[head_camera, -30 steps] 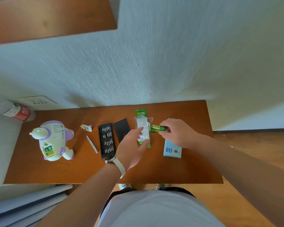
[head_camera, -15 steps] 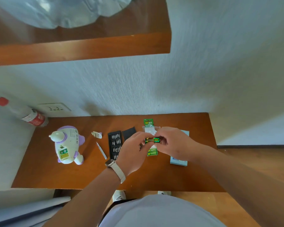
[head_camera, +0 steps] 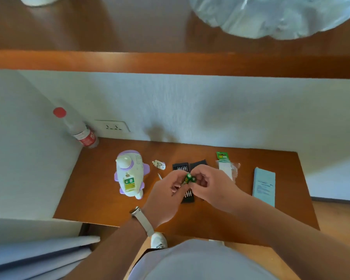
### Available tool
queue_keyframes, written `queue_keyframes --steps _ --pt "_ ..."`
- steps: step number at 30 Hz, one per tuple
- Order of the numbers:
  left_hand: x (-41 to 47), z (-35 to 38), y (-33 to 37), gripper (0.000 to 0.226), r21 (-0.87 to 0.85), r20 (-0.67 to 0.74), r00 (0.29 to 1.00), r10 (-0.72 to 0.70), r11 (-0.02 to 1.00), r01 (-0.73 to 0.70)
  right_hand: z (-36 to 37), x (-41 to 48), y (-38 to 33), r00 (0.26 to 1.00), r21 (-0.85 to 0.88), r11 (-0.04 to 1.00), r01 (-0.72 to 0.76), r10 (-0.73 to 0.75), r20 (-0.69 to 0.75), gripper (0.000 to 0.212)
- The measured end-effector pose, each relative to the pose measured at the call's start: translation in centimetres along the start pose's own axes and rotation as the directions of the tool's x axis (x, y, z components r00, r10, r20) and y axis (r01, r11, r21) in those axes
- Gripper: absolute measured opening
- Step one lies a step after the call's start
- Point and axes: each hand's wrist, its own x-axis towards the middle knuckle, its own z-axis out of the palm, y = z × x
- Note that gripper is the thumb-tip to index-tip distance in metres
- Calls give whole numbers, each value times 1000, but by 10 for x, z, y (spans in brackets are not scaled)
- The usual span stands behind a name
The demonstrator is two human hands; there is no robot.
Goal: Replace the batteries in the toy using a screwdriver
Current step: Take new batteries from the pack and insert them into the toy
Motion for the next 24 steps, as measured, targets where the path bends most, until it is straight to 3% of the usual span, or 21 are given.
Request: queue_keyframes --steps 11,19,24 --pt "-25 -91 -57 37 -108 -99 994 -55 993 44 85 42 -66 999 31 999 -32 31 40 16" --pt "-35 -125 -91 35 -104 -116 993 -6 995 -6 124 53 -90 999 33 998 -47 47 16 12" --pt "-37 -130 -104 36 -164 -96 995 -18 986 2 136 53 -96 999 10 999 -35 35 13 24"
